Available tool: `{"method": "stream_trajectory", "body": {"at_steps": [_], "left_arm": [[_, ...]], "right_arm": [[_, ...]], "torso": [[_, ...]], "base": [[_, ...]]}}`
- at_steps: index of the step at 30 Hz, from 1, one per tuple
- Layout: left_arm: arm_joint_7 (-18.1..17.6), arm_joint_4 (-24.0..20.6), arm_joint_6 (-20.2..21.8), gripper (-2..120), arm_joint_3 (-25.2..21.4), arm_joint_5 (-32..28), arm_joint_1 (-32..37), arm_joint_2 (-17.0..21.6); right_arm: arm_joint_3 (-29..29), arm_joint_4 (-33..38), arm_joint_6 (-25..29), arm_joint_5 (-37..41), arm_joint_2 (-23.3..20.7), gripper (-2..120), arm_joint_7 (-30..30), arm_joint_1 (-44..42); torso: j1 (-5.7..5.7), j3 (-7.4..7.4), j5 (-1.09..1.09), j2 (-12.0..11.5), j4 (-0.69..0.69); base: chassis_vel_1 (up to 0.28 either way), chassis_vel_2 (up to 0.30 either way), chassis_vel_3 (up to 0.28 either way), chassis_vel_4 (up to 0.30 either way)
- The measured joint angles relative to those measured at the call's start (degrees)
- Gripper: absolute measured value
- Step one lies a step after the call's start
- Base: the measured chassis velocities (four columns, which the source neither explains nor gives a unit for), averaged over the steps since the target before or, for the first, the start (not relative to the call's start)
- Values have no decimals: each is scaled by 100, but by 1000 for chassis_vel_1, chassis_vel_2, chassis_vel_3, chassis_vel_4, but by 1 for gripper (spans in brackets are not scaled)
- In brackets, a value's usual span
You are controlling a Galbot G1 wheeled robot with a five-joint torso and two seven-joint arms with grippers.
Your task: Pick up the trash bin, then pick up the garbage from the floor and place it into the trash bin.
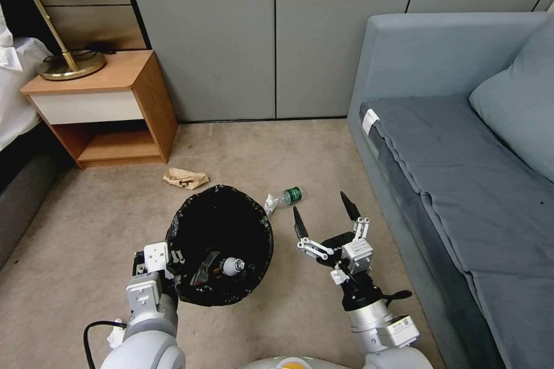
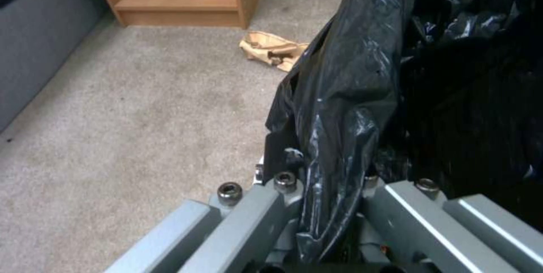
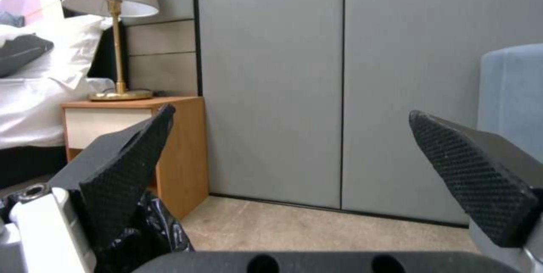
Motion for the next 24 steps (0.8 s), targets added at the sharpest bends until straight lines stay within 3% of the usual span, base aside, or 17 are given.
{"method": "stream_trajectory", "body": {"at_steps": [8, 24], "left_arm": [[-2, 30, -6, 0, 18, 27, -2, -12], [-12, 63, -18, 0, 32, 42, -11, -23]], "right_arm": [[11, -13, -9, 26, 0, 100, -4, 43], [17, -64, -24, 6, 3, 100, -2, 98]], "torso": [[0, 0, 0, 0, 0], [1, 0, 1, 0, 0]], "base": [[-46, 53, 66, -42], [-137, 140, 136, -144]]}}
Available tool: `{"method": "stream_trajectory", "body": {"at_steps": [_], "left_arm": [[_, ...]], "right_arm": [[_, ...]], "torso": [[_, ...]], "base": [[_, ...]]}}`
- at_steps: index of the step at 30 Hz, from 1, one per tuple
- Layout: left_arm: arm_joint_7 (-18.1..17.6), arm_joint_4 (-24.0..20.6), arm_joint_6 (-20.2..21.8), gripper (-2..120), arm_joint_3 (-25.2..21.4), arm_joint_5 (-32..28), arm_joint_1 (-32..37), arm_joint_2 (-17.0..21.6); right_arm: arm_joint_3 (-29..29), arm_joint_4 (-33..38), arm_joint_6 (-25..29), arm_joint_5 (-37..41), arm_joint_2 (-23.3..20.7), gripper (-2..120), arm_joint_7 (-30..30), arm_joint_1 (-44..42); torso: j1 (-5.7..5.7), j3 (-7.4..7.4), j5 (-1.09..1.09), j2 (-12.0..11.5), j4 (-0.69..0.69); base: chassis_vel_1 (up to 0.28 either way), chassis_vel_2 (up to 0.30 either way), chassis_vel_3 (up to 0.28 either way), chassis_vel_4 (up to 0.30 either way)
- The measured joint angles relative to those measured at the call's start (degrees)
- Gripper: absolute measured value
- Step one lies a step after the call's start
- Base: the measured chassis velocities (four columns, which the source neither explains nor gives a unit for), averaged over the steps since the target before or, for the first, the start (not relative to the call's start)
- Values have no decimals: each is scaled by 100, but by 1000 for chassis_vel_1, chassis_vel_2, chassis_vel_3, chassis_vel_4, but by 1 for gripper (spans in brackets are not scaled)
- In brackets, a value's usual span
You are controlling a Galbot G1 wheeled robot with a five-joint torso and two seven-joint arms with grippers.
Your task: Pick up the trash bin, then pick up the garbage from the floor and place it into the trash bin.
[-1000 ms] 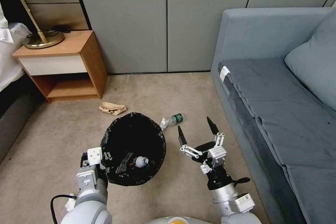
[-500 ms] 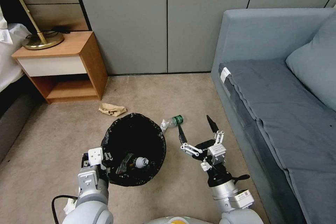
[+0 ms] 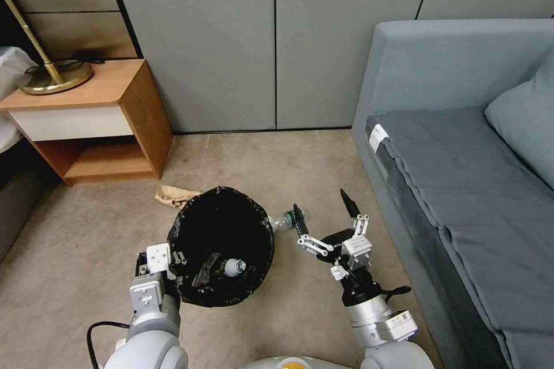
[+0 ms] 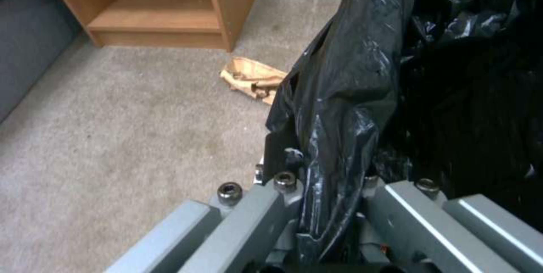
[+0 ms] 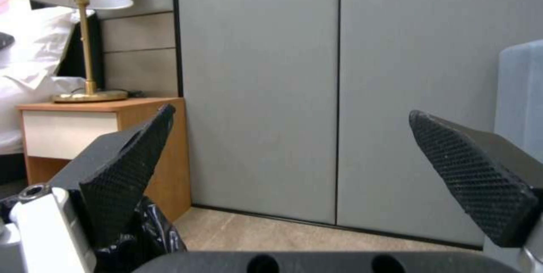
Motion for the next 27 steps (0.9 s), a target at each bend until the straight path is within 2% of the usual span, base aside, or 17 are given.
{"method": "stream_trajectory", "body": {"at_steps": [17, 23, 27], "left_arm": [[-11, -57, -3, 0, 6, 0, 32, 28], [-11, -78, 18, 0, -10, 1, 15, 39], [-7, -78, 34, 0, -42, 9, -9, 48]], "right_arm": [[97, -22, 102, -7, -117, 100, -126, 139], [266, -75, -10, 139, -262, 100, -130, 476], [467, -283, -152, 229, -438, 100, -182, 999]], "torso": [[0, -1, 0, 0, 0], [0, -1, -1, 0, -1], [0, -1, 0, 0, -1]], "base": [[-15, 10, 9, -11], [0, 0, 0, 0], [0, 0, 0, 0]]}}
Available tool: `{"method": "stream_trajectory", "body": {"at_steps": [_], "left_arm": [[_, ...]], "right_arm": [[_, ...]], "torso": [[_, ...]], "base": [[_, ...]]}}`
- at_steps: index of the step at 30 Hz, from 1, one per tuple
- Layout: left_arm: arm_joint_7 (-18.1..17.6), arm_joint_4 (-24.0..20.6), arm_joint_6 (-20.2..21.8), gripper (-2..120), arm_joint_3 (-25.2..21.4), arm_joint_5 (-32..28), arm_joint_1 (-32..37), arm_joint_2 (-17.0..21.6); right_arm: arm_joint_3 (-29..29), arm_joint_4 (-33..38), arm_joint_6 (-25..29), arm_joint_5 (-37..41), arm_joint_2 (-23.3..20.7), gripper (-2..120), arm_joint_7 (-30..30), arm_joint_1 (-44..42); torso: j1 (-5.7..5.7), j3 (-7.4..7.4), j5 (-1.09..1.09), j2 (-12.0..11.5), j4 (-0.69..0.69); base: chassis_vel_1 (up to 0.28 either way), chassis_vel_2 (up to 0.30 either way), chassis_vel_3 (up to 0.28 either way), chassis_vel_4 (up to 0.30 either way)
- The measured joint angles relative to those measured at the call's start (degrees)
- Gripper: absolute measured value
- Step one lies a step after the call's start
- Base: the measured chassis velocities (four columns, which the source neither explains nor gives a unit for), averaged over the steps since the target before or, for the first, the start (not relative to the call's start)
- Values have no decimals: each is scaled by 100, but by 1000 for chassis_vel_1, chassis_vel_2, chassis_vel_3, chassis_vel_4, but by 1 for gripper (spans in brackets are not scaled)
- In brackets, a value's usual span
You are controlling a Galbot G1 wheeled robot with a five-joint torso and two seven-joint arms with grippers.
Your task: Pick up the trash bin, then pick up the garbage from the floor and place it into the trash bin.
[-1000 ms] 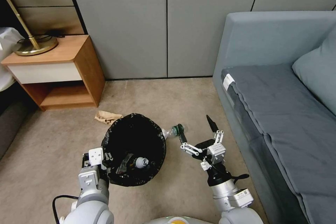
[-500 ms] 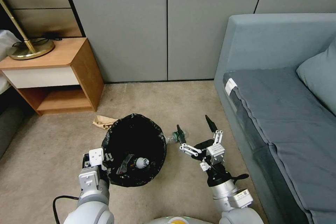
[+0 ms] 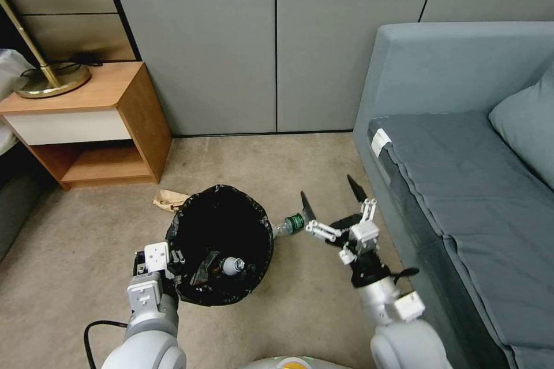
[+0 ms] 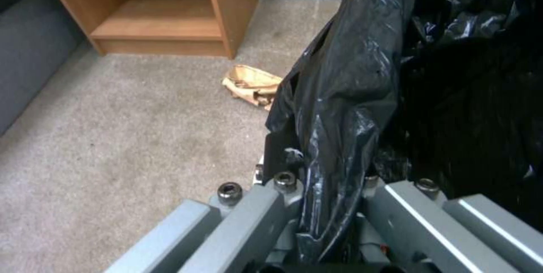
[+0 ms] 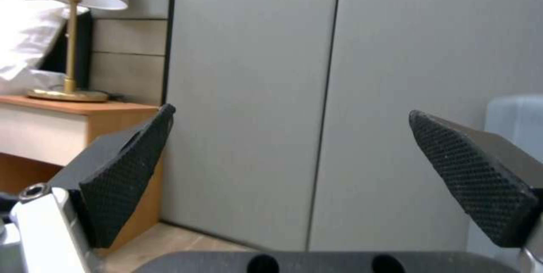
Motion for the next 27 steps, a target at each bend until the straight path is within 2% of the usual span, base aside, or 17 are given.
{"method": "stream_trajectory", "body": {"at_steps": [5, 7, 11, 12, 14, 16, 17, 18, 19, 22, 27], "left_arm": [[9, -19, 6, 0, -63, 5, -10, 4], [17, -30, 19, 0, -133, 9, -37, -6], [19, -30, 24, 0, -152, 22, -47, -21], [27, -30, 27, 0, -154, 44, -48, -33], [28, -30, 27, 0, -154, 52, -48, -39], [30, -9, 27, 0, -155, 81, -52, -61], [34, 12, 27, 0, -142, 120, -58, -87], [34, 12, 27, 0, -142, 120, -58, -87], [34, 30, 27, 0, -128, 153, -64, -108], [34, 50, 28, 0, -107, 202, -63, -136], [35, 55, 27, 0, -85, 248, -49, -160]], "right_arm": [[100, -311, -187, 126, -226, 100, -47, 561], [90, -755, -340, 204, -520, 100, -194, 1136], [31, -1052, -380, 196, -752, 100, -380, 1455], [-73, -1356, -398, 160, -1083, 100, -606, 1766], [-113, -1480, -409, 139, -1217, 100, -712, 1880], [-272, -1997, -392, 19, -1613, 100, -1212, 2304], [-453, -2636, -190, -294, -1849, 100, -1821, 2737], [-453, -2636, -190, -294, -1849, 100, -1821, 2737], [-586, -3114, 22, -628, -1932, 100, -2335, 3024], [-746, -3808, 387, -1252, -1875, 100, -2940, 3376], [-783, -4351, 810, -1814, -1621, 100, -3264, 3567]], "torso": [[0, 0, 0, 0, 1], [0, 0, 0, 0, 0], [0, 0, 1, 0, 1], [1, 1, 1, 0, 1], [0, 0, -1, 0, 2], [0, 0, 0, 0, 0], [0, 1, 2, 0, 0], [0, 1, 2, 0, 0], [1, 0, -1, 0, 0], [0, 1, -1, 0, -1], [0, 0, -3, 0, 1]], "base": [[0, 0, 0, 0], [0, 0, 0, 0], [0, 0, 0, 0], [0, 0, 0, 0], [0, 0, 0, 0], [0, 0, 0, 0], [0, 0, 0, 0], [0, 0, 0, 0], [0, 0, 0, 0], [0, 0, 0, 0], [0, 0, 0, 0]]}}
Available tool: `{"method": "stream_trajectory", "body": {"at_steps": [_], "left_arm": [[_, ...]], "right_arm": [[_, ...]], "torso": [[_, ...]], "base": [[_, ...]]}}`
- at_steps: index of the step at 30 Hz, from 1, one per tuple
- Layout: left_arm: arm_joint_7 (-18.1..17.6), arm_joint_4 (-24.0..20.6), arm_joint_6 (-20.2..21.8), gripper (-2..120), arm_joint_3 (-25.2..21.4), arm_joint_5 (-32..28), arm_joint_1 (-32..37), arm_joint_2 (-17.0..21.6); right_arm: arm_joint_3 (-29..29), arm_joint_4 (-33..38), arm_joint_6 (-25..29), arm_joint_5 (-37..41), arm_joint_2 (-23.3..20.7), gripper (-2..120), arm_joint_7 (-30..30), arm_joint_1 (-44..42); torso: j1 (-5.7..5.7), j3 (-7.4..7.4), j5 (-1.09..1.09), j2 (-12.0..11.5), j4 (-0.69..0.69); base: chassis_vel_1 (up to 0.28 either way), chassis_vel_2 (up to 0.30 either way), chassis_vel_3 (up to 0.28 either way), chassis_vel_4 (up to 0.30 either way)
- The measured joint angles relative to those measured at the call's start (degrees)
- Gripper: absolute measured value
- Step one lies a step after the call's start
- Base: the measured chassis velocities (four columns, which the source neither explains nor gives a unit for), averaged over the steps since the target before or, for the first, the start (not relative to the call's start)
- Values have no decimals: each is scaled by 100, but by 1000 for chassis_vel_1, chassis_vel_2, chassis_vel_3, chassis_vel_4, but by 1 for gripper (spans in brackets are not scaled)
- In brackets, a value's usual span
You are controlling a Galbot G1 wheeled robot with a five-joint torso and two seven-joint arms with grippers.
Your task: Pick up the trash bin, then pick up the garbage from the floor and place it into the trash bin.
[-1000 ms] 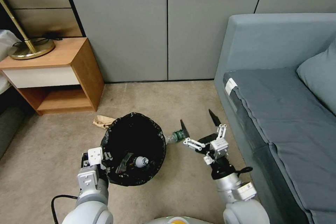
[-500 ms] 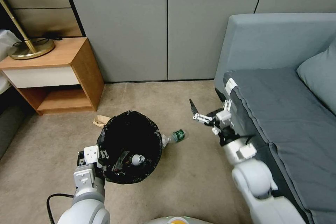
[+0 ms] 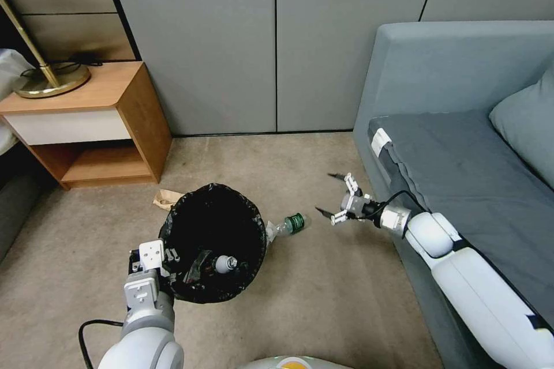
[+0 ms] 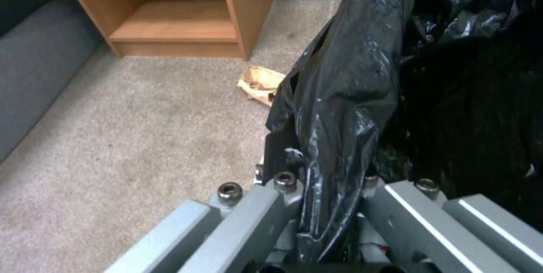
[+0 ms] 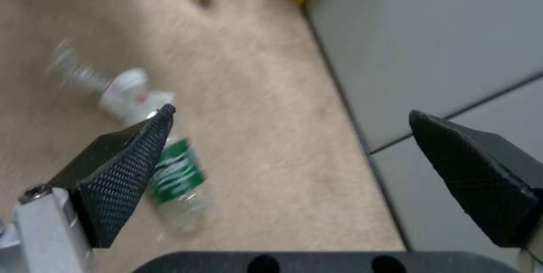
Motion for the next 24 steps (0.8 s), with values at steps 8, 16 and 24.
{"method": "stream_trajectory", "body": {"at_steps": [8, 16, 24], "left_arm": [[-1, 6, 0, 0, 5, 35, 46, -14], [-6, 47, -16, 0, 58, 67, 53, -33], [-16, 64, -43, 0, 73, 73, 83, -34]], "right_arm": [[0, -765, 417, -419, 479, 100, -202, 161], [-283, -1432, 695, -678, 747, 100, 26, 483], [-428, -2124, 819, -893, 1125, 100, 321, 781]], "torso": [[0, 0, 4, 0, -1], [0, 0, 2, 0, 0], [0, 0, 2, 0, 0]], "base": [[0, 0, 0, 0], [0, 0, 0, 0], [0, 0, 0, 0]]}}
